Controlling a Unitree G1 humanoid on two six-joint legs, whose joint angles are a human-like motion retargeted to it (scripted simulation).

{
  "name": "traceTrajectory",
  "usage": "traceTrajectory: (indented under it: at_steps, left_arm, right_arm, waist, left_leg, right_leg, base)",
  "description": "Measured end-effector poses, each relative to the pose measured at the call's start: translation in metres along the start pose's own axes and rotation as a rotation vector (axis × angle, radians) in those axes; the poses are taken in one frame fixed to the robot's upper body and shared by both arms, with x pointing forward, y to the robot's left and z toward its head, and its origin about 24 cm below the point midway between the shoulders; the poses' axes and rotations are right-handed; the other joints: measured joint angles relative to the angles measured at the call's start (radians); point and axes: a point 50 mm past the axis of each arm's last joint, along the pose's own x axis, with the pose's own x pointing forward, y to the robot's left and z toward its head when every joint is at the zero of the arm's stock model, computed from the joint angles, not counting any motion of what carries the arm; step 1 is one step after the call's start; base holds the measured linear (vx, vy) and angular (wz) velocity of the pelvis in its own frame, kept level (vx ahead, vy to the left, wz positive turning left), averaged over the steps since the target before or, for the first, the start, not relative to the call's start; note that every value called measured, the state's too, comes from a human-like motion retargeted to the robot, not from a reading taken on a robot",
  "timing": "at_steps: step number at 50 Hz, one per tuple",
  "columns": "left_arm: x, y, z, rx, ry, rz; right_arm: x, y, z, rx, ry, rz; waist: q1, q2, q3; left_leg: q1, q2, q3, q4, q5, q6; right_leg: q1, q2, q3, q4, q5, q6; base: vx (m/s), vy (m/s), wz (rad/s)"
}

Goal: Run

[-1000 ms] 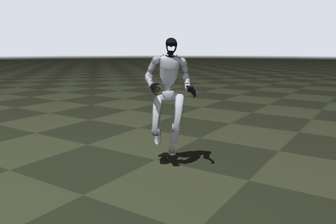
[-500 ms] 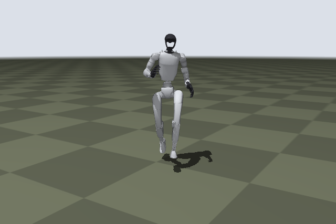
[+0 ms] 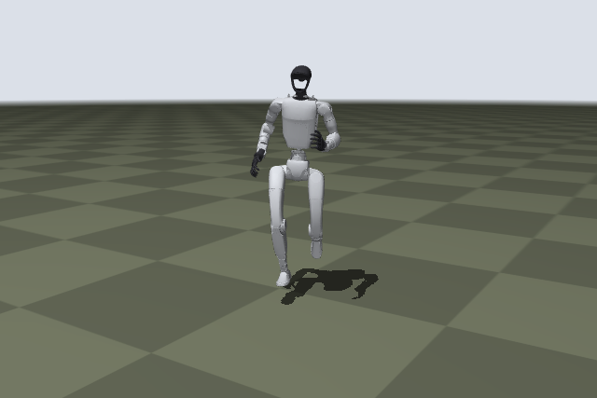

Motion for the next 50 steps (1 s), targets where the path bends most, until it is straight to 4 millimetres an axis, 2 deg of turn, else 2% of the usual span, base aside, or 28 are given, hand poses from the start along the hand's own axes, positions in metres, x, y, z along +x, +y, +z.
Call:
traceTrajectory:
  at_steps: [3,5,6,9,12,15,18,20,22,23,25,28,30,31,33,35,37,39,42,45,48,50]
  left_arm:
    - [-0.036,0.010,-0.060,0.125,0.338,-0.003]
    - [-0.066,0.020,-0.088,0.191,0.519,-0.007]
    - [-0.082,0.026,-0.093,0.205,0.575,-0.006]
    - [-0.127,0.046,-0.095,0.213,0.695,0.015]
    - [-0.165,0.063,-0.087,0.203,0.785,0.071]
    - [-0.195,0.074,-0.081,0.181,0.866,0.168]
    - [-0.208,0.077,-0.079,0.191,0.902,0.224]
    - [-0.201,0.078,-0.084,0.218,0.891,0.243]
    - [-0.174,0.076,-0.092,0.249,0.824,0.253]
    - [-0.153,0.074,-0.095,0.261,0.767,0.255]
    - [-0.097,0.067,-0.092,0.254,0.599,0.267]
    - [-0.021,0.055,-0.053,0.171,0.274,0.276]
    - [0.008,0.048,-0.019,0.099,0.076,0.267]
    - [0.013,0.045,-0.005,0.065,0.003,0.255]
    - [0.016,0.038,0.015,0.015,-0.107,0.220]
    - [0.010,0.030,0.023,-0.010,-0.150,0.168]
    - [0.002,0.025,0.020,-0.026,-0.121,0.118]
    - [-0.010,0.022,0.008,-0.032,-0.036,0.077]
    - [-0.031,0.024,-0.021,-0.007,0.156,0.050]
    - [-0.056,0.033,-0.052,0.045,0.366,0.071]
    - [-0.076,0.044,-0.067,0.074,0.482,0.096]
    - [-0.086,0.053,-0.065,0.081,0.504,0.107]
  right_arm:
    - [0.043,-0.006,0.044,-0.051,-0.169,-0.057]
    - [0.069,-0.013,0.091,-0.030,-0.336,-0.123]
    - [0.074,-0.017,0.115,0.001,-0.428,-0.153]
    - [0.070,-0.032,0.173,0.097,-0.673,-0.223]
    - [0.055,-0.042,0.204,0.134,-0.843,-0.256]
    - [0.046,-0.047,0.218,0.125,-0.932,-0.272]
    - [0.045,-0.042,0.216,0.103,-0.928,-0.273]
    - [0.051,-0.034,0.204,0.076,-0.859,-0.262]
    - [0.061,-0.021,0.180,0.044,-0.727,-0.228]
    - [0.066,-0.013,0.164,0.026,-0.648,-0.199]
    - [0.072,0.001,0.130,-0.003,-0.493,-0.132]
    - [0.060,0.011,0.081,-0.022,-0.312,-0.032]
    - [0.044,0.009,0.057,-0.009,-0.235,0.009]
    - [0.035,0.007,0.048,0.007,-0.204,0.016]
    - [0.018,0.002,0.032,0.035,-0.154,0.019]
    - [0.004,-0.004,0.023,0.057,-0.123,0.003]
    - [0.000,-0.009,0.022,0.072,-0.124,-0.031]
    - [0.003,-0.014,0.031,0.072,-0.160,-0.074]
    - [0.021,-0.027,0.058,0.045,-0.272,-0.155]
    - [0.046,-0.042,0.098,-0.001,-0.416,-0.258]
    - [0.065,-0.056,0.146,-0.003,-0.578,-0.363]
    - [0.067,-0.061,0.175,0.031,-0.686,-0.406]
  waist:
    - [0.076,-0.018,0.041]
    - [0.131,-0.043,0.050]
    - [0.158,-0.056,0.050]
    - [0.241,-0.096,0.037]
    - [0.297,-0.131,0.004]
    - [0.300,-0.154,-0.033]
    - [0.273,-0.177,-0.037]
    - [0.250,-0.196,-0.019]
    - [0.218,-0.209,0.005]
    - [0.201,-0.212,0.015]
    - [0.162,-0.200,0.030]
    - [0.085,-0.150,0.034]
    - [0.030,-0.114,0.025]
    - [0.004,-0.097,0.014]
    - [-0.035,-0.064,-0.013]
    - [-0.048,-0.035,-0.042]
    - [-0.040,-0.018,-0.058]
    - [-0.021,-0.012,-0.058]
    - [0.025,-0.015,-0.027]
    - [0.097,-0.029,0.020]
    - [0.177,-0.059,0.050]
    - [0.224,-0.083,0.052]
  left_leg:
    - [-0.175,0.071,0.026,0.275,-0.157,0.108]
    - [-0.315,0.070,0.050,0.308,-0.245,0.160]
    - [-0.371,0.056,0.066,0.258,-0.262,0.167]
    - [-0.474,0.001,0.122,-0.034,-0.279,0.149]
    - [-0.482,-0.087,0.169,-0.504,-0.231,0.098]
    - [-0.440,-0.180,0.177,-0.882,-0.200,0.081]
    - [-0.436,-0.230,0.168,-0.796,-0.246,0.138]
    - [-0.445,-0.253,0.164,-0.625,-0.319,0.198]
    - [-0.431,-0.273,0.153,-0.491,-0.417,0.252]
    - [-0.409,-0.282,0.143,-0.456,-0.460,0.270]
    - [-0.337,-0.289,0.115,-0.452,-0.519,0.286]
    - [-0.144,-0.277,0.060,-0.596,-0.490,0.234]
    - [-0.011,-0.252,0.029,-0.716,-0.395,0.162]
    - [0.044,-0.232,0.017,-0.759,-0.322,0.119]
    - [0.124,-0.188,0.000,-0.799,-0.166,0.035]
    - [0.152,-0.142,-0.002,-0.748,-0.021,-0.030]
    - [0.137,-0.101,0.011,-0.591,0.049,-0.048]
    - [0.104,-0.058,0.032,-0.385,0.059,-0.032]
    - [0.010,0.022,0.056,-0.050,-0.006,0.033]
    - [-0.135,0.095,0.071,0.218,-0.156,0.133]
    - [-0.313,0.087,0.090,0.275,-0.295,0.209]
    - [-0.411,0.048,0.118,0.181,-0.346,0.227]
  right_leg:
    - [0.057,0.008,0.025,0.162,-0.174,-0.072]
    - [0.127,-0.004,0.056,0.152,-0.211,-0.065]
    - [0.177,-0.010,0.077,0.112,-0.192,-0.044]
    - [0.328,-0.033,0.140,-0.012,-0.070,0.050]
    - [0.443,-0.082,0.171,-0.066,0.103,0.161]
    - [0.481,-0.130,0.163,0.030,0.213,0.228]
    - [0.448,-0.191,0.146,0.306,0.261,0.236]
    - [0.383,-0.253,0.134,0.546,0.253,0.201]
    - [0.276,-0.307,0.134,0.756,0.194,0.139]
    - [0.213,-0.322,0.138,0.838,0.151,0.109]
    - [0.067,-0.326,0.143,0.931,0.071,0.057]
    - [-0.093,-0.294,0.097,0.823,0.002,0.034]
    - [-0.145,-0.262,0.046,0.620,-0.001,0.045]
    - [-0.147,-0.236,0.024,0.477,0.018,0.060]
    - [-0.129,-0.172,-0.002,0.164,0.078,0.100]
    - [-0.085,-0.100,0.001,-0.132,0.155,0.141]
    - [-0.046,-0.056,0.008,-0.244,0.195,0.147]
    - [-0.018,-0.035,0.008,-0.195,0.163,0.114]
    - [0.014,-0.017,0.010,0.006,0.011,0.020]
    - [0.063,-0.015,0.029,0.174,-0.175,-0.064]
    - [0.148,-0.037,0.066,0.198,-0.258,-0.065]
    - [0.221,-0.058,0.096,0.155,-0.231,-0.028]
  base:
    - [-0.03,-0.05,-0.66]
    - [-0.04,-0.01,-0.74]
    - [-0.02,0.01,-0.66]
    - [0.00,0.04,-0.56]
    - [0.01,0.05,-0.37]
    - [0.00,0.05,-0.27]
    - [0.00,0.05,-0.26]
    - [-0.01,0.05,-0.22]
    - [-0.01,0.03,-0.07]
    - [0.00,0.00,0.00]
    - [-0.05,0.03,0.05]
    - [0.00,-0.01,0.06]
    - [0.01,-0.04,0.20]
    - [0.02,-0.06,0.18]
    - [0.02,-0.06,0.07]
    - [0.00,-0.05,-0.12]
    - [0.00,-0.05,-0.19]
    - [0.00,-0.05,-0.24]
    - [-0.01,-0.06,-0.32]
    - [-0.03,-0.05,-0.42]
    - [-0.03,-0.01,-0.33]
    - [0.00,0.00,0.00]
